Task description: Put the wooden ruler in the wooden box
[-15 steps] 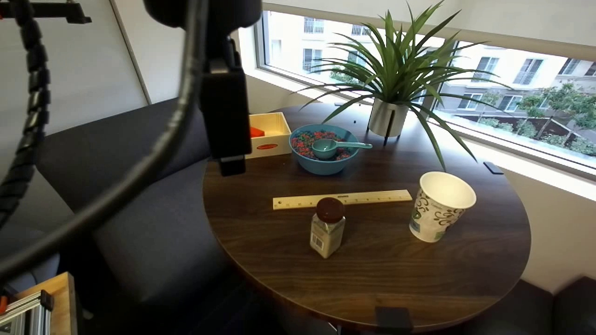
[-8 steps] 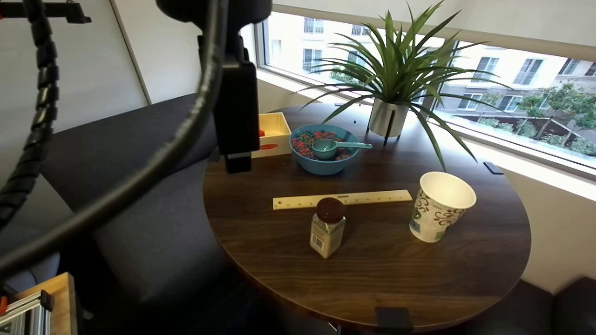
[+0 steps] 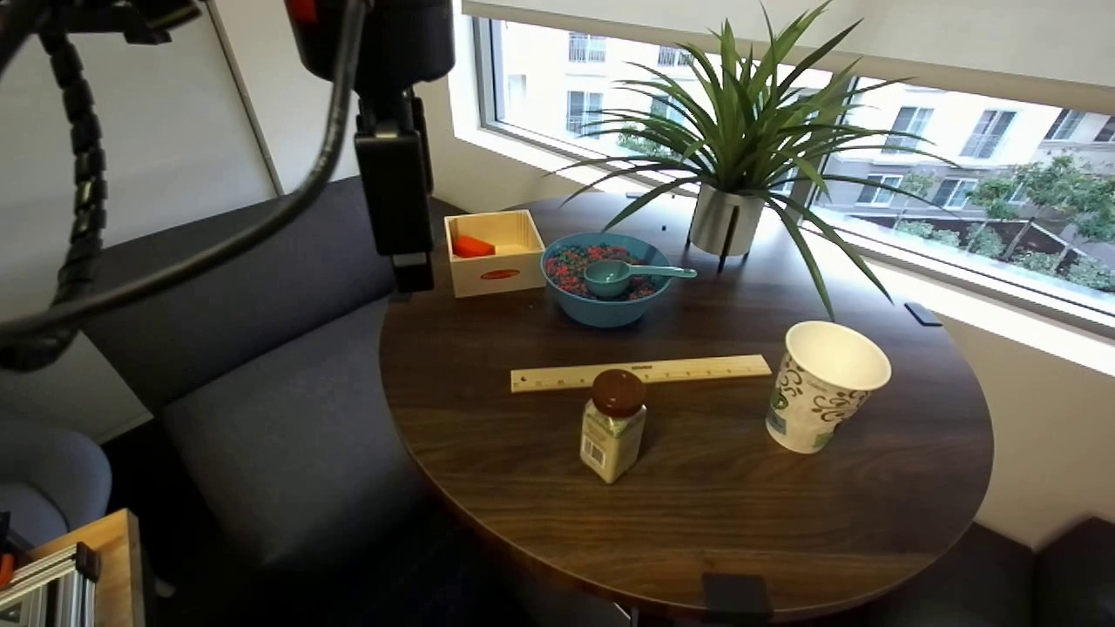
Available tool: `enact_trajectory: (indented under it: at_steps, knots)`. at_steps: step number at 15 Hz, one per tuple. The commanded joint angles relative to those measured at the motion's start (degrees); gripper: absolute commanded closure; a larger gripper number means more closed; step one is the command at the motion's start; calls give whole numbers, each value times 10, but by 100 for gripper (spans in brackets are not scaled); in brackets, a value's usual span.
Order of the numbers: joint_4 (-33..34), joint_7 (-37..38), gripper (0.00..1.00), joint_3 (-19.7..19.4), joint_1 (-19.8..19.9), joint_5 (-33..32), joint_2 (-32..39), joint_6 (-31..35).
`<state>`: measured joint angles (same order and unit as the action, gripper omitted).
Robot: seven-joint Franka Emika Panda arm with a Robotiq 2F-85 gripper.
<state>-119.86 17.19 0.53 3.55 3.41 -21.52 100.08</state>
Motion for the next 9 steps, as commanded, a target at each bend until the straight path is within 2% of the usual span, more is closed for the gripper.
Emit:
enact_trajectory:
  at_steps: [1, 2, 4, 6, 9]
  knots:
    - [-48, 61, 0, 24, -11, 39, -8, 69]
    - [-56, 73, 0, 30, -14, 48, 3, 100]
    - [-67, 42, 0, 31, -30, 77, 28, 156]
    - [-65, 50, 0, 40, -34, 68, 58, 185]
    - [-61, 123, 0, 66, -22, -18, 96, 211]
